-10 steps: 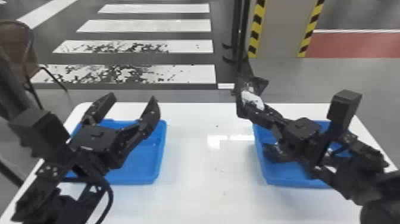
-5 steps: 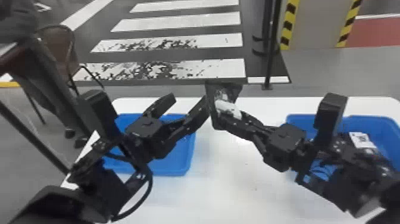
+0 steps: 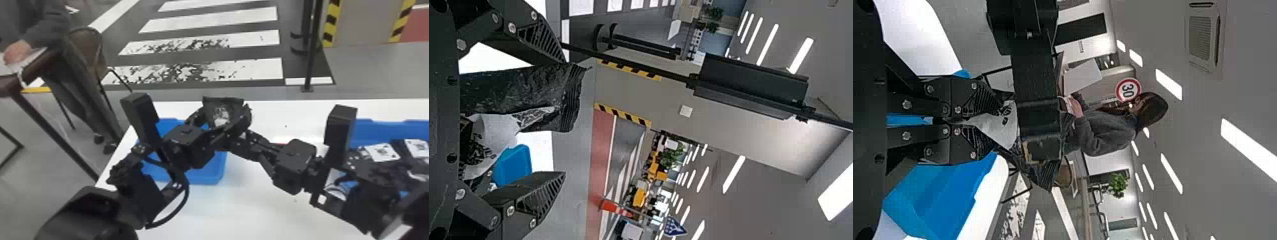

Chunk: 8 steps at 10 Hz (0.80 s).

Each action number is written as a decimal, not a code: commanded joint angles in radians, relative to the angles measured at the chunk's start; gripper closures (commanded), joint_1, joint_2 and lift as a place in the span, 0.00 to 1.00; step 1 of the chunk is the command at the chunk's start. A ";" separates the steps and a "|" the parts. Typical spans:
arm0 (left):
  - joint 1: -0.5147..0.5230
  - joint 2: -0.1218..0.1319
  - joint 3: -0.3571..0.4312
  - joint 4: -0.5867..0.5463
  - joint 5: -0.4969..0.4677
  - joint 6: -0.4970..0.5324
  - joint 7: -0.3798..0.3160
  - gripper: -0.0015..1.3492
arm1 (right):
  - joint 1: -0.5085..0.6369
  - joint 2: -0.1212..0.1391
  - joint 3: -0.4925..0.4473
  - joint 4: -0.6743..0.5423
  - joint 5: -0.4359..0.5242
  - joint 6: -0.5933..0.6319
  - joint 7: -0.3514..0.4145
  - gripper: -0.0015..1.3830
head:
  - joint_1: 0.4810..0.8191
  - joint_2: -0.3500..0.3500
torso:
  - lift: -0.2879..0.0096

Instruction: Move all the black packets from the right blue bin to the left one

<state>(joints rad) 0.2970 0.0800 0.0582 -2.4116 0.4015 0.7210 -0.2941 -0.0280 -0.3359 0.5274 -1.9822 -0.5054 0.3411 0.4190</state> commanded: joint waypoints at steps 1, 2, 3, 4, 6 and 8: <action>0.015 -0.003 -0.010 0.000 0.019 0.018 0.039 0.87 | -0.004 -0.002 0.009 0.005 -0.003 0.000 0.000 0.80 | 0.63 0.87 | 0.50; 0.037 -0.011 -0.016 -0.002 0.041 -0.022 0.075 0.89 | -0.006 -0.002 0.009 0.008 -0.007 -0.010 0.000 0.80 | 0.63 0.88 | 0.50; 0.039 -0.013 -0.020 -0.002 0.029 -0.031 0.075 0.89 | -0.006 -0.002 0.009 0.015 -0.013 -0.017 0.000 0.80 | 0.63 0.88 | 0.50; 0.037 -0.009 -0.030 -0.012 0.007 -0.031 0.075 0.89 | -0.009 -0.002 0.007 0.020 -0.015 -0.025 -0.002 0.80 | 0.63 0.88 | 0.50; 0.037 -0.009 -0.044 -0.024 -0.007 -0.053 0.075 0.89 | -0.019 0.002 0.007 0.022 -0.017 -0.034 -0.006 0.80 | 0.63 0.87 | 0.50; 0.037 -0.006 -0.046 -0.032 -0.007 -0.071 0.075 0.89 | -0.011 0.005 -0.007 0.032 -0.019 -0.052 -0.019 0.43 | 0.63 0.86 | 0.50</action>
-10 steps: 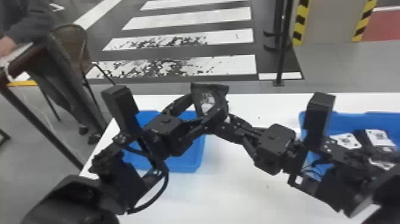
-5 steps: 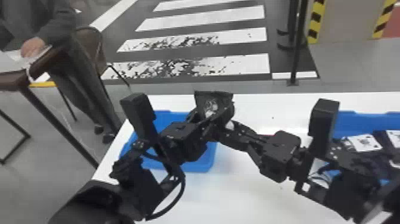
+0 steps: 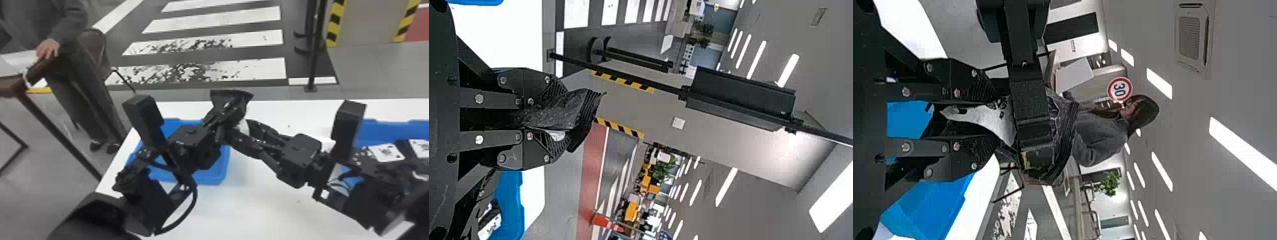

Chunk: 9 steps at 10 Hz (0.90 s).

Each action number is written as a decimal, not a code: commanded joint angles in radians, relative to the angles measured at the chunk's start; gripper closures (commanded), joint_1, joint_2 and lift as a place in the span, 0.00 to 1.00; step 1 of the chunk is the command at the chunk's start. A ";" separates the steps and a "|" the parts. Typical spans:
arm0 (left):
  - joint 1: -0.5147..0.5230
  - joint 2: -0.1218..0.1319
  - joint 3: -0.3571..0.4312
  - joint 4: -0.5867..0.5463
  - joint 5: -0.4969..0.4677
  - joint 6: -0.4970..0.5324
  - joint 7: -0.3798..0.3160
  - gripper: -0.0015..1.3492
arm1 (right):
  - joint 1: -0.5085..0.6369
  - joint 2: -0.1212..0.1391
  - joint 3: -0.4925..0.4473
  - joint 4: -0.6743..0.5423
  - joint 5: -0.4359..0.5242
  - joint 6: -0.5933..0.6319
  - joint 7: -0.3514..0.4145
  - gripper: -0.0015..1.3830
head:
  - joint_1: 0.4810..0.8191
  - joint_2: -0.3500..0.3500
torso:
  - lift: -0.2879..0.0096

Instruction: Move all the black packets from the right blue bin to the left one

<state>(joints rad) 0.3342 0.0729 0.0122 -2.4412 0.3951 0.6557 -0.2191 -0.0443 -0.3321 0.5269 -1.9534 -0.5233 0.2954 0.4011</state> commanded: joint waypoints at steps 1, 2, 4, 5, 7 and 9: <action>-0.008 0.002 0.006 0.000 -0.024 -0.040 0.021 0.89 | 0.029 0.007 -0.044 0.006 0.005 -0.003 0.001 0.11 | 0.63 0.85 | 0.50; -0.018 0.004 0.022 0.020 -0.092 -0.089 0.061 0.89 | 0.071 0.015 -0.106 0.003 0.017 -0.003 0.001 0.02 | 0.63 0.85 | 0.50; -0.079 0.005 0.022 0.229 -0.279 -0.315 0.165 0.89 | 0.150 0.035 -0.238 -0.036 0.049 -0.003 0.001 0.09 | 0.57 0.85 | 0.50; -0.126 0.001 0.024 0.383 -0.349 -0.423 0.198 0.89 | 0.167 0.039 -0.282 -0.051 0.059 -0.003 0.001 0.09 | 0.54 0.85 | 0.50; -0.177 -0.015 0.026 0.575 -0.455 -0.496 0.248 0.78 | 0.189 0.053 -0.369 -0.065 0.087 0.011 -0.001 0.10 | 0.54 0.83 | 0.50; -0.155 -0.010 0.046 0.589 -0.517 -0.504 0.231 0.00 | 0.214 0.064 -0.461 -0.097 0.124 0.051 -0.004 0.09 | 0.60 0.79 | 0.50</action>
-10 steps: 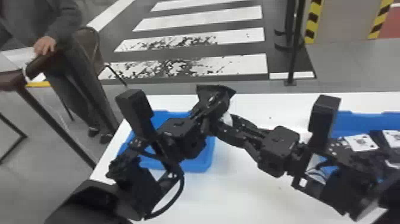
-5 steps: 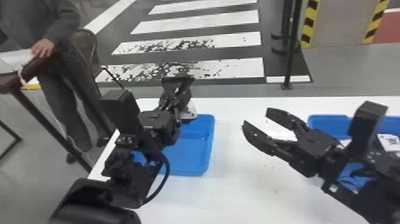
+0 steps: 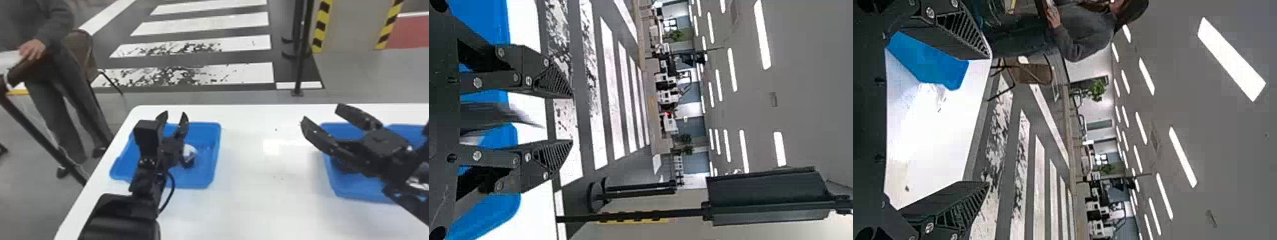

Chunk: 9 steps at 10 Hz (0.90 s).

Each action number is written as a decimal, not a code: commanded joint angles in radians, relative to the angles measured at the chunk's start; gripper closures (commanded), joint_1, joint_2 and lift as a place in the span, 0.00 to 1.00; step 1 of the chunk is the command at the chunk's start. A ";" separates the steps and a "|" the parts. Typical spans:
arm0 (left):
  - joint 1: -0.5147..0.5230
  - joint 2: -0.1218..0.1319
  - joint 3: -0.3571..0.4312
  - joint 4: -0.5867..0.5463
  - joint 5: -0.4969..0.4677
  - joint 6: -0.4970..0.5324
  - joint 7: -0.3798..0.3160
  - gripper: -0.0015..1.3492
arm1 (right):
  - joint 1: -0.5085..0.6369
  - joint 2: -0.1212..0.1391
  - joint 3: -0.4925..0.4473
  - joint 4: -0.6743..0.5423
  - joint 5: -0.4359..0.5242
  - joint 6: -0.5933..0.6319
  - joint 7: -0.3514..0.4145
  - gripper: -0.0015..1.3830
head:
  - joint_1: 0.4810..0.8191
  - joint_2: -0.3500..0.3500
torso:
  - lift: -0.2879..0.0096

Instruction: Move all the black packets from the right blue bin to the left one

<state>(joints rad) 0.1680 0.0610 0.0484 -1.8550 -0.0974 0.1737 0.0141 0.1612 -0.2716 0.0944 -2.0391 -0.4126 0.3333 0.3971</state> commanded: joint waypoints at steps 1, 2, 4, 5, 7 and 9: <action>0.033 -0.001 0.029 0.003 -0.022 -0.078 -0.025 0.02 | 0.018 0.008 -0.071 -0.026 0.028 0.045 -0.006 0.09 | 0.63 0.76 | 0.50; 0.070 -0.007 0.043 -0.002 0.032 -0.203 -0.046 0.05 | 0.028 0.011 -0.112 -0.051 0.040 0.091 -0.017 0.09 | 0.63 0.73 | 0.50; 0.220 -0.026 0.041 -0.161 0.093 -0.373 -0.040 0.08 | 0.047 0.026 -0.194 -0.100 0.094 0.167 -0.047 0.10 | 0.62 0.68 | 0.50; 0.288 -0.021 0.017 -0.242 0.131 -0.400 -0.040 0.08 | 0.047 0.029 -0.228 -0.110 0.125 0.224 -0.050 0.10 | 0.60 0.64 | 0.50; 0.384 -0.018 -0.032 -0.331 0.195 -0.444 -0.037 0.08 | 0.042 0.026 -0.296 -0.117 0.217 0.332 -0.053 0.10 | 0.61 0.56 | 0.50; 0.401 -0.012 -0.070 -0.340 0.203 -0.436 -0.036 0.08 | -0.029 -0.018 -0.322 0.011 0.245 0.351 0.029 0.10 | 0.63 0.42 | 0.50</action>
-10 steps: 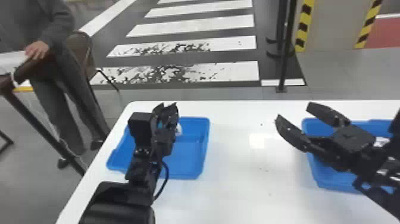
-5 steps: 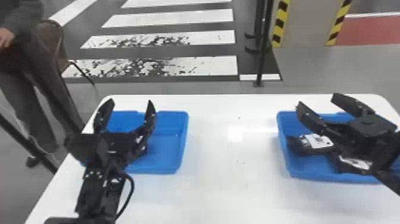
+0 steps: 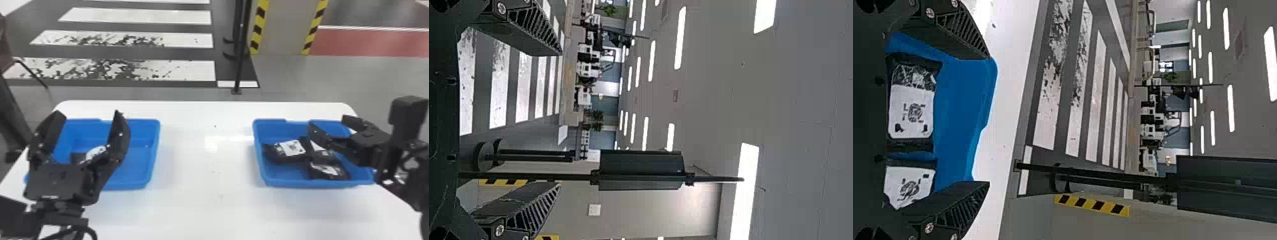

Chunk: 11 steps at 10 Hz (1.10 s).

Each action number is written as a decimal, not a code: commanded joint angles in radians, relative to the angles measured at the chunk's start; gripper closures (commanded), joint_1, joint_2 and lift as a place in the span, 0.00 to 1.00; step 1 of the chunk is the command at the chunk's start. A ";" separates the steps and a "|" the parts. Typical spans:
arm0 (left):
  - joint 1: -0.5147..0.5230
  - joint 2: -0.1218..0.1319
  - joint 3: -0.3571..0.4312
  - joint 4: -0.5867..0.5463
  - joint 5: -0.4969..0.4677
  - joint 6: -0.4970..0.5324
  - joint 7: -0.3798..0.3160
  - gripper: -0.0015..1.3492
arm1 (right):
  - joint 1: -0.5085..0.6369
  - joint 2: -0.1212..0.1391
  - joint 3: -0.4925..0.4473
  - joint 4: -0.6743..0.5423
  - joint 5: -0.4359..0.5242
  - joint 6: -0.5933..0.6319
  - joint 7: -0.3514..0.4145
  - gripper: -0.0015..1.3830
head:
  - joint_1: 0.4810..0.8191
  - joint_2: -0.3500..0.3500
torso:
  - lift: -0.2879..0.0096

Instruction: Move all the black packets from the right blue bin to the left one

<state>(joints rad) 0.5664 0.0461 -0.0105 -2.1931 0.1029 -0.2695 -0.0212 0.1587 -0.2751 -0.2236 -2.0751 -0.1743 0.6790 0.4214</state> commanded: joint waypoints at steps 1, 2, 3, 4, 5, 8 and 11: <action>0.001 0.005 -0.017 -0.002 0.003 0.012 0.000 0.08 | -0.078 -0.027 -0.004 0.125 0.033 0.006 0.045 0.10 | 0.63 0.37 | 0.50; -0.002 0.005 -0.017 -0.002 0.003 0.012 0.000 0.08 | -0.117 -0.035 -0.004 0.186 0.043 0.006 0.066 0.10 | 0.63 0.35 | 0.50; -0.004 0.005 -0.017 -0.002 0.001 0.012 0.000 0.08 | -0.146 -0.038 0.010 0.245 0.039 0.008 0.079 0.10 | 0.63 0.33 | 0.50; -0.004 0.005 -0.021 -0.002 -0.003 0.014 0.000 0.08 | -0.169 -0.038 0.032 0.299 0.029 0.008 0.089 0.10 | 0.63 0.31 | 0.50; -0.007 0.006 -0.023 0.000 -0.003 0.014 0.000 0.08 | -0.186 -0.038 0.064 0.344 0.017 0.008 0.092 0.10 | 0.63 0.31 | 0.50; -0.009 0.006 -0.023 0.000 -0.009 0.022 0.000 0.08 | -0.284 -0.047 0.162 0.564 -0.065 -0.041 0.111 0.10 | 0.63 0.36 | 0.50; -0.012 0.006 -0.023 0.000 -0.011 0.029 0.000 0.08 | -0.335 -0.047 0.190 0.618 -0.035 -0.036 0.102 0.11 | 0.63 0.39 | 0.50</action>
<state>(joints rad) 0.5547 0.0520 -0.0352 -2.1940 0.0917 -0.2425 -0.0214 -0.1655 -0.3222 -0.0398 -1.4696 -0.2205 0.6368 0.5241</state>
